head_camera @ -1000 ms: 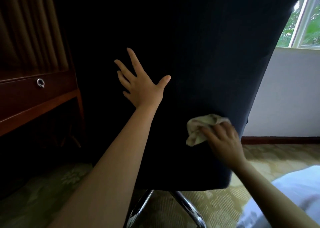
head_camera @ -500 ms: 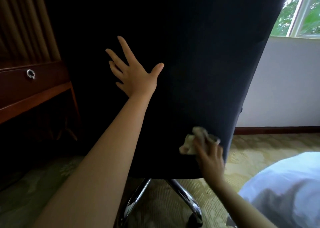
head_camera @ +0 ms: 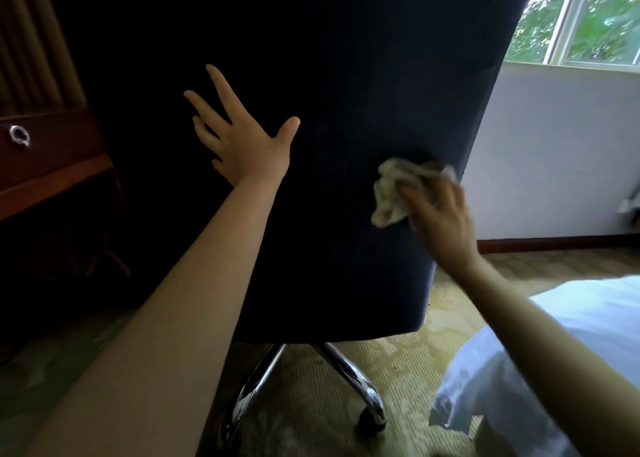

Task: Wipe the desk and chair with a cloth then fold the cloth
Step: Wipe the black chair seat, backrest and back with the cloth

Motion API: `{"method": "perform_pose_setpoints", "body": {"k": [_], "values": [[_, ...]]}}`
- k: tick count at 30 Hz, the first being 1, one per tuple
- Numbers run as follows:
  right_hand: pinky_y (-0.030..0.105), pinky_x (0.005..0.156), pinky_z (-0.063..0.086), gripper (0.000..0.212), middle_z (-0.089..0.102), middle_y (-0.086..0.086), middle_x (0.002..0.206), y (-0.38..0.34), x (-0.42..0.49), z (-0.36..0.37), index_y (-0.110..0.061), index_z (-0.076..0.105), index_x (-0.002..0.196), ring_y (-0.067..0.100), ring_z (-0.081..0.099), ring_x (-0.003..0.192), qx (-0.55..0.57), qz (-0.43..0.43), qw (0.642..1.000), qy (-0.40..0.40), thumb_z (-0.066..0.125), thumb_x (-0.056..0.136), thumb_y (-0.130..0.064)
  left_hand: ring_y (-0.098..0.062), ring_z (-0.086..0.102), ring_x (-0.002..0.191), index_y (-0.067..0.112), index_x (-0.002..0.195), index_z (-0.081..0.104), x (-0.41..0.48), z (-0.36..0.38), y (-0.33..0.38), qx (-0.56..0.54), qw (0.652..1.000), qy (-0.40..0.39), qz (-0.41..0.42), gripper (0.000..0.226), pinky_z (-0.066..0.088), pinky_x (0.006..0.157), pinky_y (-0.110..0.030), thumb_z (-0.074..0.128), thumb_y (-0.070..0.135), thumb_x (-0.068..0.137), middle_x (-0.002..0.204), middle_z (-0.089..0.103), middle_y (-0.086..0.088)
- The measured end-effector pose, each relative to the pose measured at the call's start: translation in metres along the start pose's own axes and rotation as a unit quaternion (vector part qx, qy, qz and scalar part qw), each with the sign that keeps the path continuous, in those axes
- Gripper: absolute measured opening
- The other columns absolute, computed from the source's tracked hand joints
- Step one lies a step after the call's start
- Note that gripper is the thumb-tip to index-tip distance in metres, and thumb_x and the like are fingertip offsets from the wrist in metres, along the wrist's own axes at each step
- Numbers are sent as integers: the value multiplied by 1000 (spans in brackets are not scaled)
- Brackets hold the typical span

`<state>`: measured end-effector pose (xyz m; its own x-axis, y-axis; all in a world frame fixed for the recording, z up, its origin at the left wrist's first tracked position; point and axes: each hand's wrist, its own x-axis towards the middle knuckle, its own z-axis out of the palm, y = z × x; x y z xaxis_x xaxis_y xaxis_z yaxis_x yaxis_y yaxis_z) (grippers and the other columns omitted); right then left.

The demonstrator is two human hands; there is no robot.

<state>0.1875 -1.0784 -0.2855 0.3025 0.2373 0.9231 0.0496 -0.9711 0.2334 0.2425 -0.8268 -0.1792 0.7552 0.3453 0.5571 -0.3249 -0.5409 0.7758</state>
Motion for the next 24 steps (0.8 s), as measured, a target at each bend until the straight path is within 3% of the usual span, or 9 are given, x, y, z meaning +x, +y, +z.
{"method": "perform_pose_setpoints", "body": {"k": [4, 7, 12, 15, 17, 21, 24], "values": [[48, 71, 51, 37, 40, 14, 130, 10, 46, -10, -25, 49, 128, 34, 36, 111, 3, 71, 996, 60, 53, 91, -21, -32, -4, 145, 29, 150, -10, -1, 2, 0, -4, 1000, 2, 3, 107, 36, 104, -59, 69, 46, 80, 158, -15, -10], [49, 83, 48, 37, 39, 13, 125, -3, 18, 12, -23, 50, 125, 35, 38, 109, 24, 31, 996, 78, 52, 90, -14, -32, -5, 145, 29, 150, -10, 0, 3, -1, -10, 1000, 0, 8, 107, 36, 103, -59, 69, 47, 80, 157, -16, -10], [39, 74, 40, 34, 40, 8, 99, -57, -139, 54, -24, 51, 114, 30, 41, 89, 53, -90, 991, -77, 47, 80, -21, -33, -4, 145, 28, 150, -11, -2, 5, -3, 5, 1000, -2, 12, 107, 28, 107, -63, 68, 50, 80, 157, -16, -11], [35, 64, 52, 29, 44, 6, 104, -75, -188, 60, -25, 52, 107, 27, 44, 89, 74, -154, 973, -153, 47, 80, -21, -33, -4, 145, 29, 150, -12, -2, 5, -2, 10, 1000, -5, 8, 107, 25, 108, -64, 66, 51, 80, 157, -17, -11], [34, 60, 55, 25, 45, 5, 107, -71, -171, 58, -27, 55, 103, 26, 44, 89, 81, -166, 969, -162, 48, 79, -24, -33, -5, 145, 28, 149, -14, -2, 5, 1, 12, 1000, -13, 1, 107, 23, 108, -64, 66, 50, 81, 157, -19, -11], [45, 68, 53, 29, 42, 8, 106, -43, -71, 41, -30, 50, 110, 32, 41, 94, 35, -128, 989, -69, 48, 81, -29, -33, -7, 144, 28, 149, -16, -2, 3, 5, 7, 1000, -28, -5, 109, 21, 109, -64, 67, 49, 81, 156, -22, -12], [48, 97, 41, 33, 47, 22, 126, -21, 27, 18, -24, 49, 123, 36, 43, 117, -39, -75, 996, 9, 53, 92, -34, -33, -6, 144, 29, 149, -16, -6, 5, 6, 17, 999, -27, -4, 110, 22, 109, -63, 68, 47, 81, 156, -21, -12]]}}
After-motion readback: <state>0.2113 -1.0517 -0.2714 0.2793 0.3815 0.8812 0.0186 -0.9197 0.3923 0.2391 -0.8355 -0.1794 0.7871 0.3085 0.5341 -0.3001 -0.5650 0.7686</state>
